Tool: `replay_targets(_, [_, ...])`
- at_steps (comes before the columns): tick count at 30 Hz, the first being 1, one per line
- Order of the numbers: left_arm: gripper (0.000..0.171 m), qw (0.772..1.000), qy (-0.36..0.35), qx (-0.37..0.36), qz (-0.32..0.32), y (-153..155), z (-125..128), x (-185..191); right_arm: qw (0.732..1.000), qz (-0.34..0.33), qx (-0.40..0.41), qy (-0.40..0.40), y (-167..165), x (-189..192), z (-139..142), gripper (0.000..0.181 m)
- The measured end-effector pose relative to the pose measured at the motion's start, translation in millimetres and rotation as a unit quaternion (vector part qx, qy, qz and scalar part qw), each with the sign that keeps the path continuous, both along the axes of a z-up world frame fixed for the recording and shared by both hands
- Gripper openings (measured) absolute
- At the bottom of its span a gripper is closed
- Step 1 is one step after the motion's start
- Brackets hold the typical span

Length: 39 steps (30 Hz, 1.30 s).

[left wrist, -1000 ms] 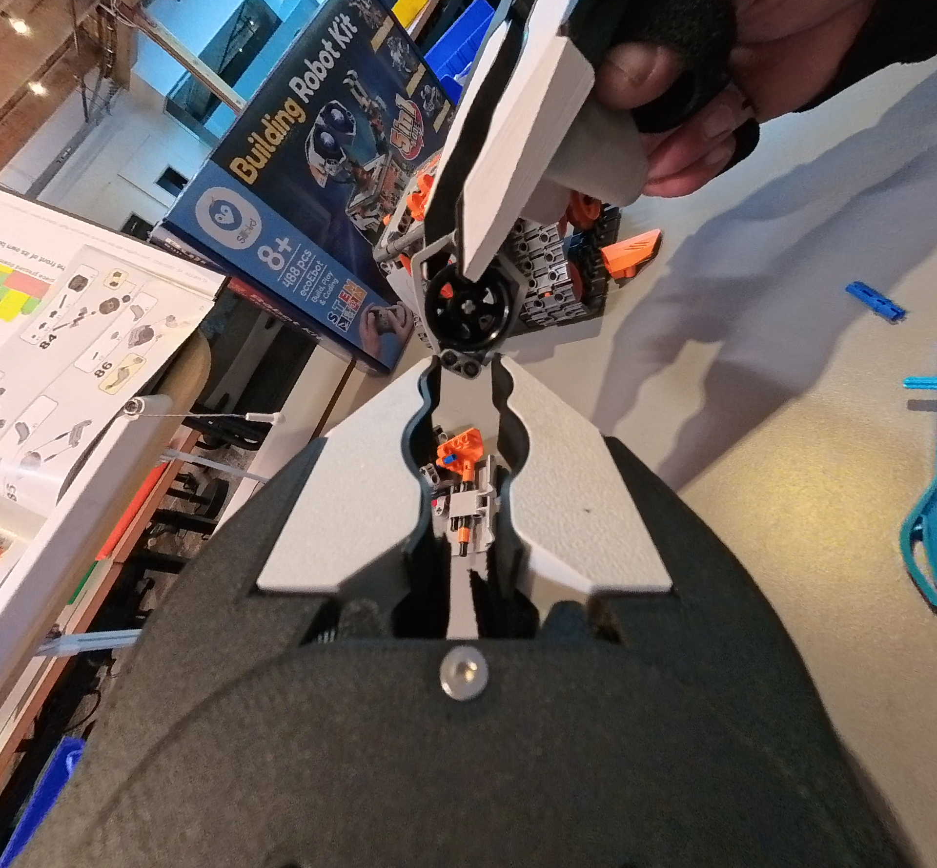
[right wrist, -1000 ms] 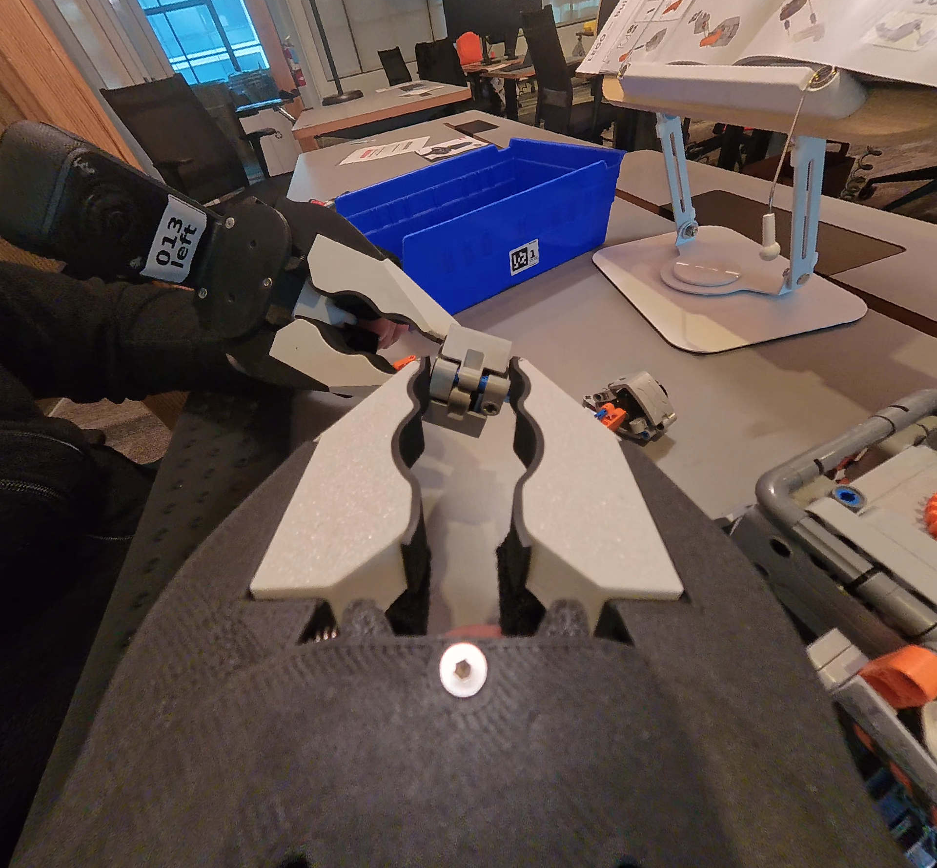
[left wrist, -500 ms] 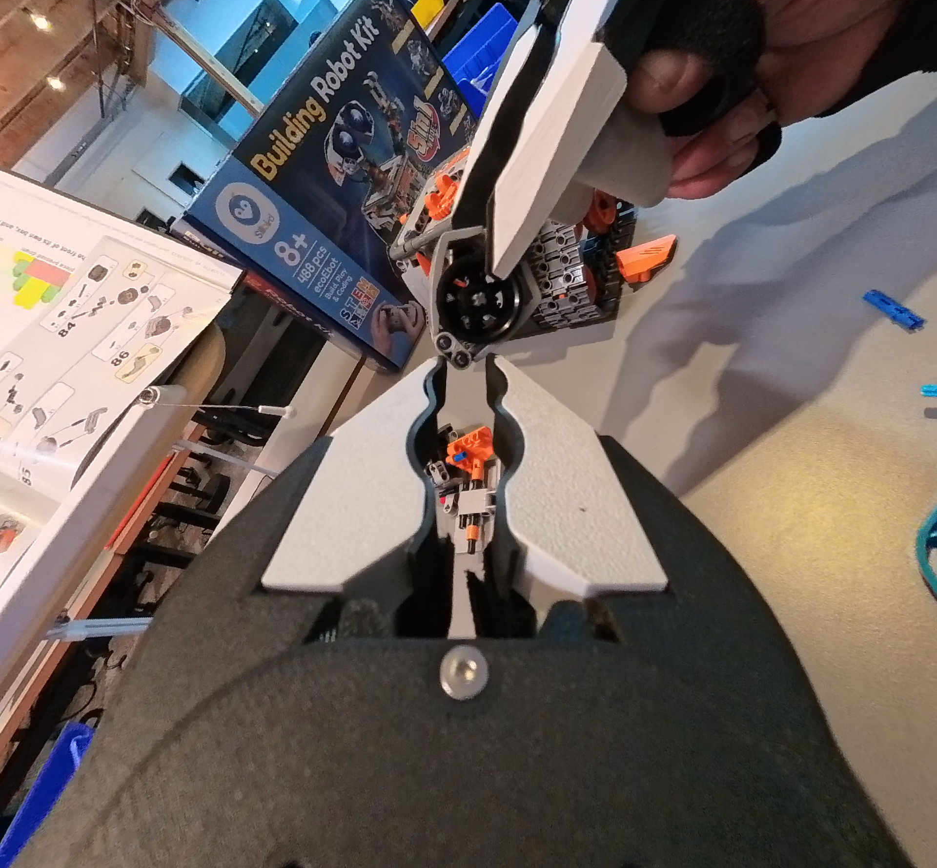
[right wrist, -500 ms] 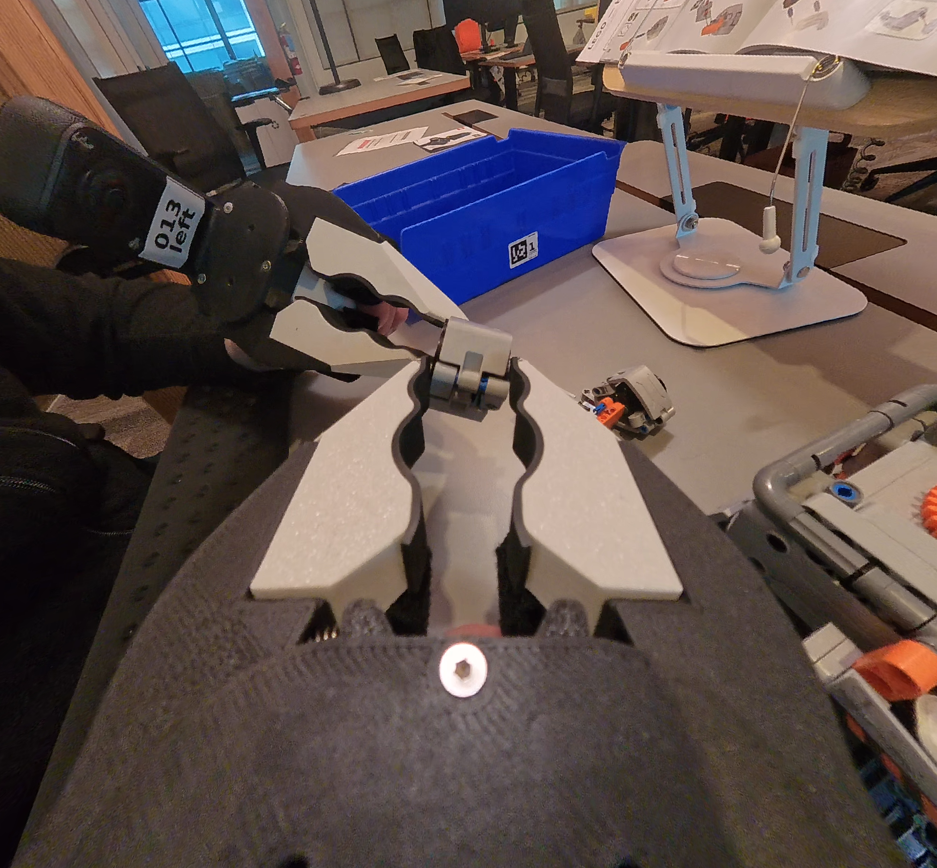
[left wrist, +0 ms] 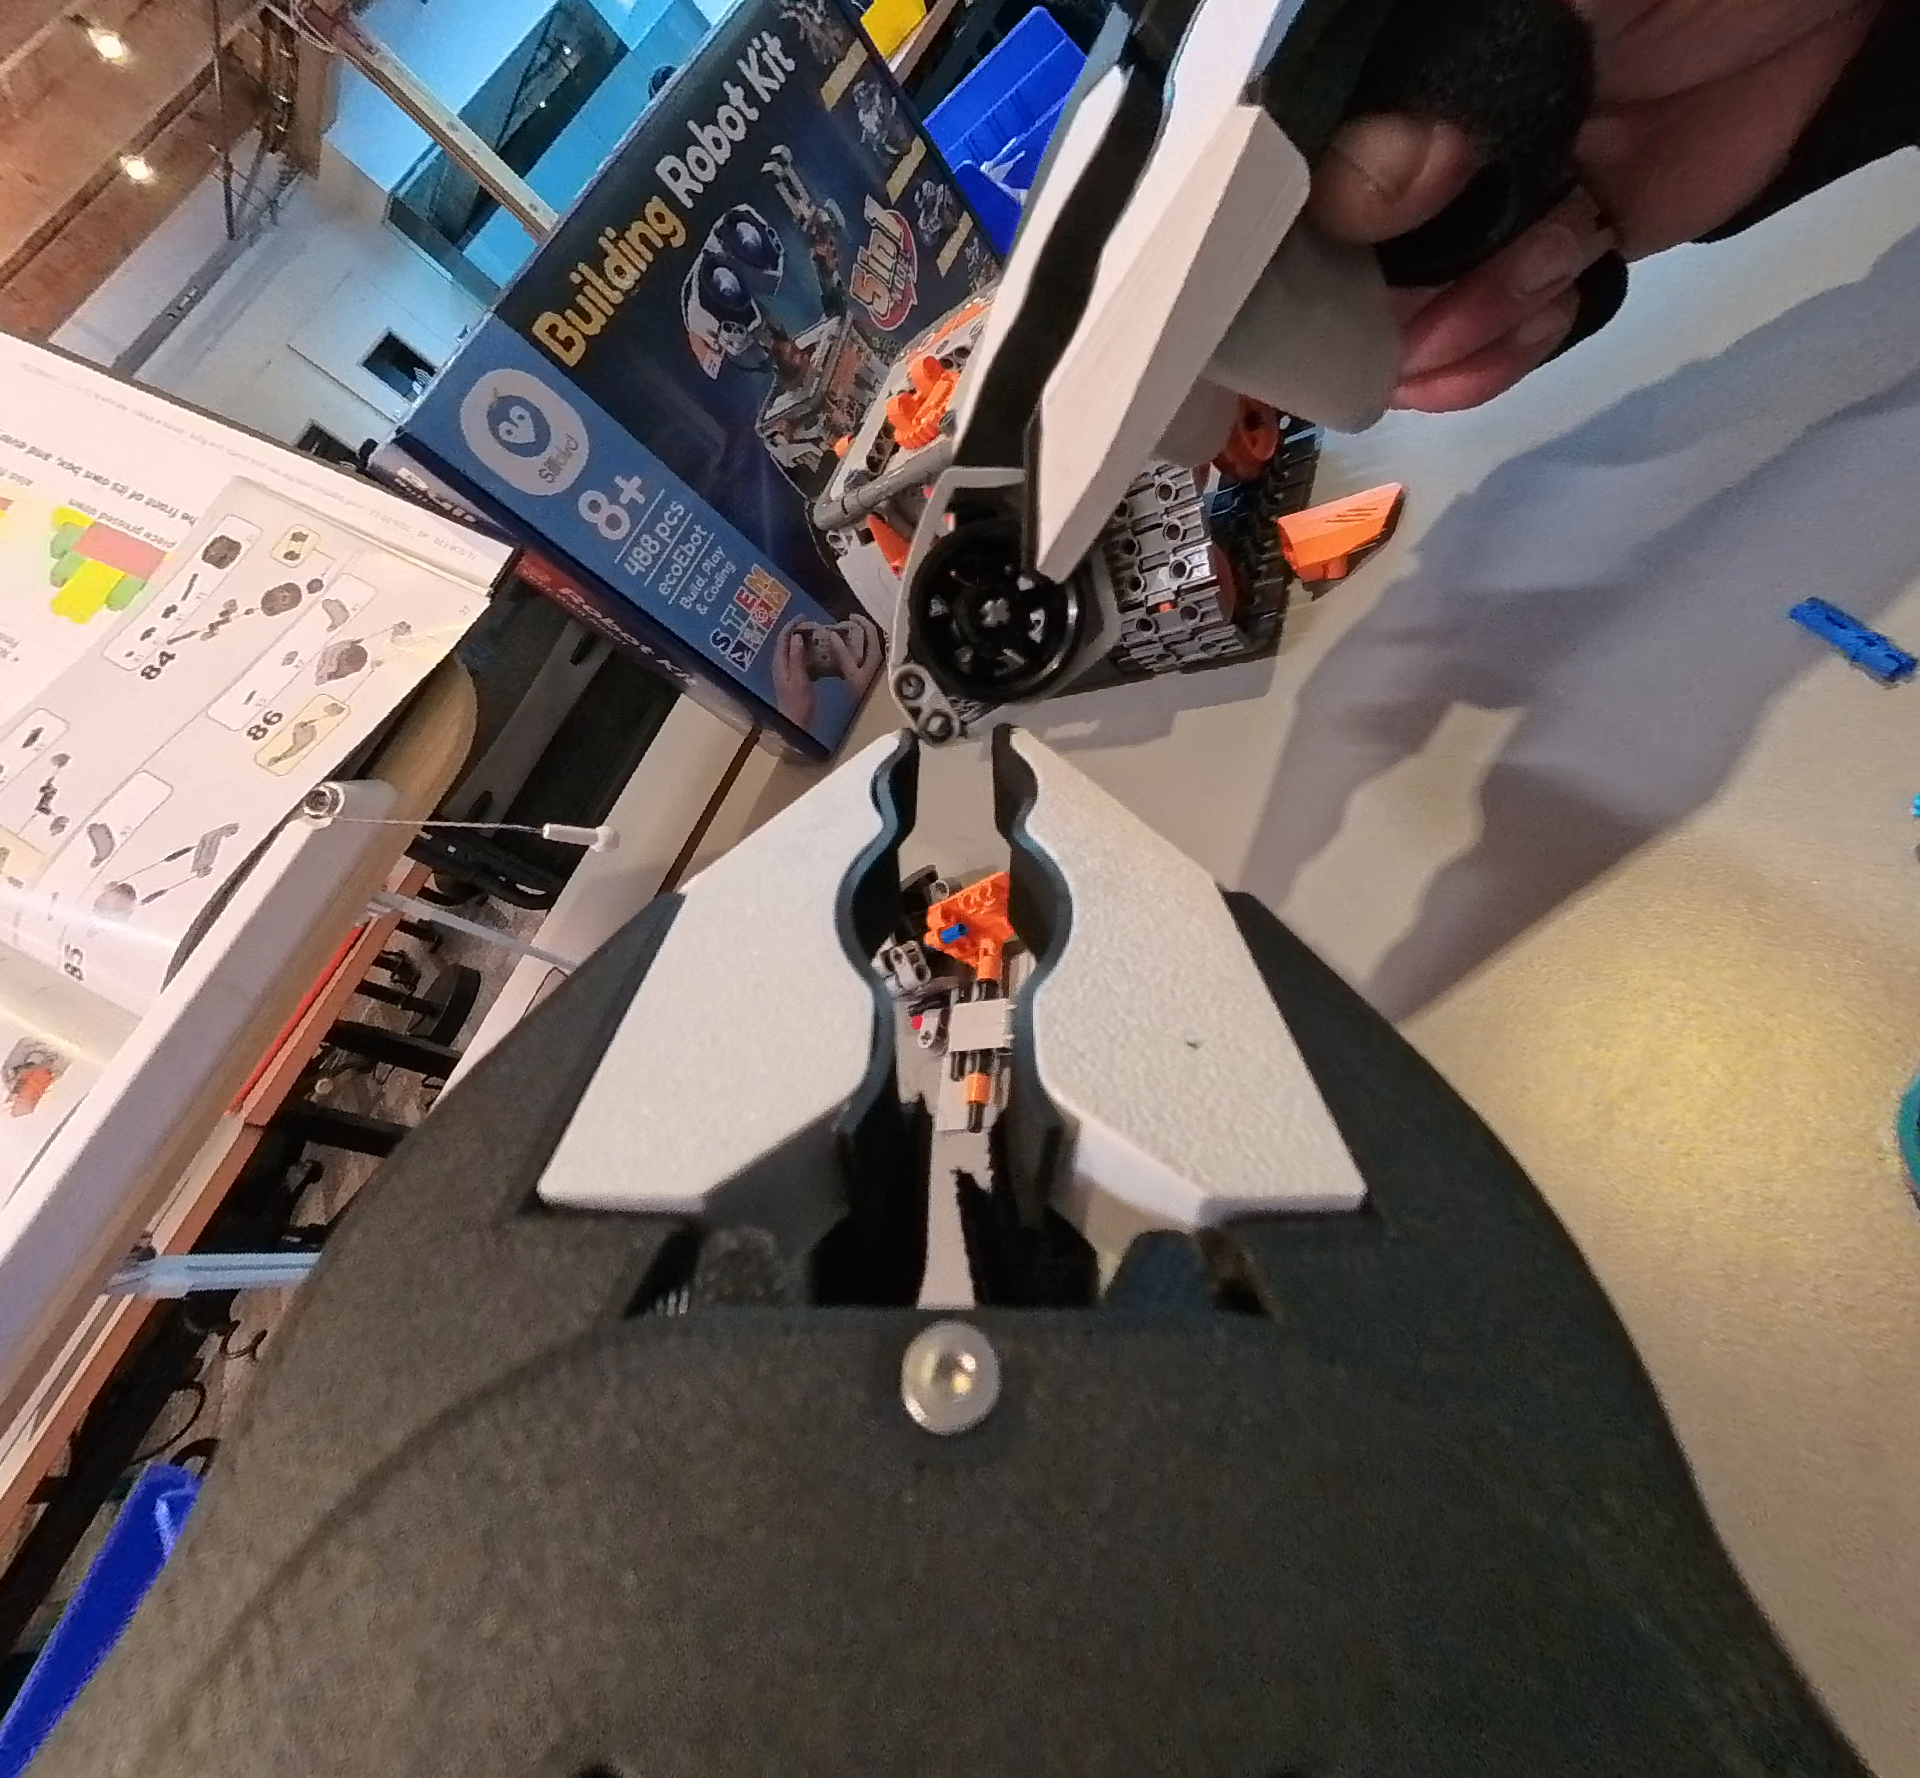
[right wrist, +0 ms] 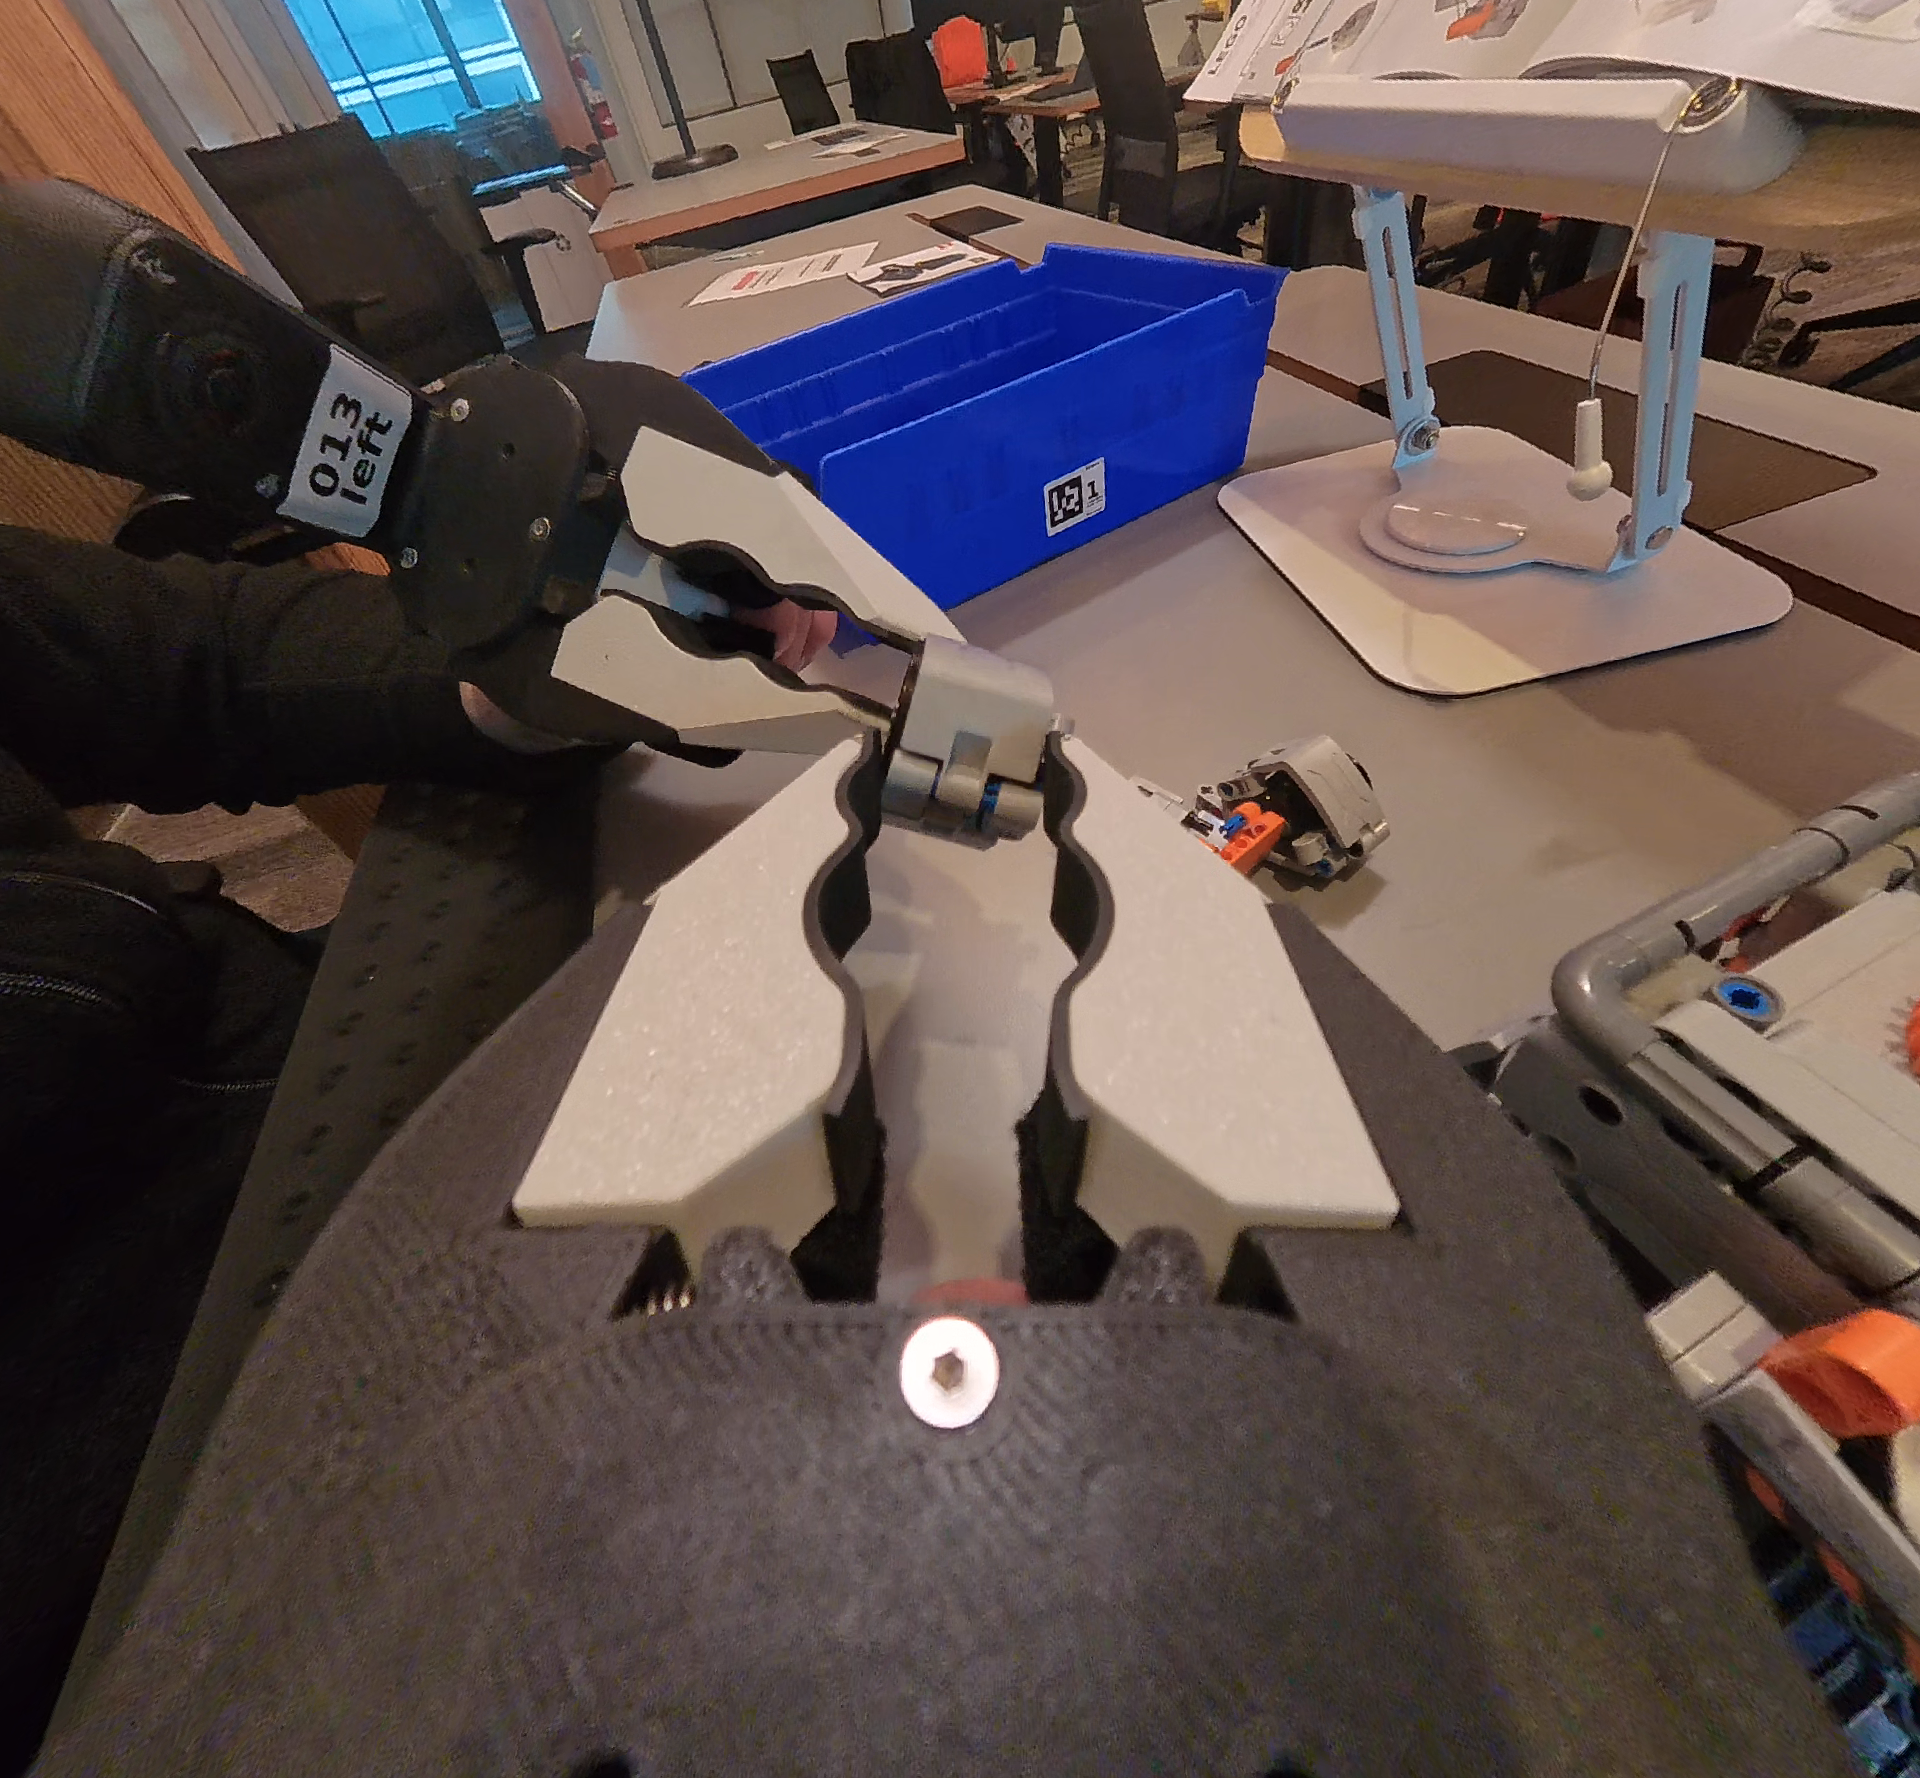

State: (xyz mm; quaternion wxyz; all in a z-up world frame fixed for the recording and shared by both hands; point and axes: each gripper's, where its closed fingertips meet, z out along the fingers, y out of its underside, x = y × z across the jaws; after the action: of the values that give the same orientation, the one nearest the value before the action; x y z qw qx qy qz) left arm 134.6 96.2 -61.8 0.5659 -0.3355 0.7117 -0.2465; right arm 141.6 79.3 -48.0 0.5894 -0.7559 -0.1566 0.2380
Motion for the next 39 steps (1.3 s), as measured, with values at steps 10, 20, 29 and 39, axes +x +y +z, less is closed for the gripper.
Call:
replay_targets(10, [0.011, 1.000, -0.002, -0.001, 0.001, 1, 0, -1, 1.000, 0.001, -0.008, 0.000, 1, 0, -3, 0.028])
replay_targets(20, [0.011, 1.000, -0.006, -0.002, -0.002, 1, 2, -1, 1.000, 0.002, -0.002, 0.007, 1, 0, -1, 0.028])
replay_targets(29, [0.025, 0.998, -0.013, -0.049, -0.025, -6, 7, -1, 0.997, 0.028, -0.003, 0.075, -1, 1, 4, 0.028])
replay_targets(39, [0.049, 0.945, -0.020, -0.304, -0.118, -10, 26, -7, 0.996, 0.052, 0.021, 0.075, -5, -7, 11, 0.028])
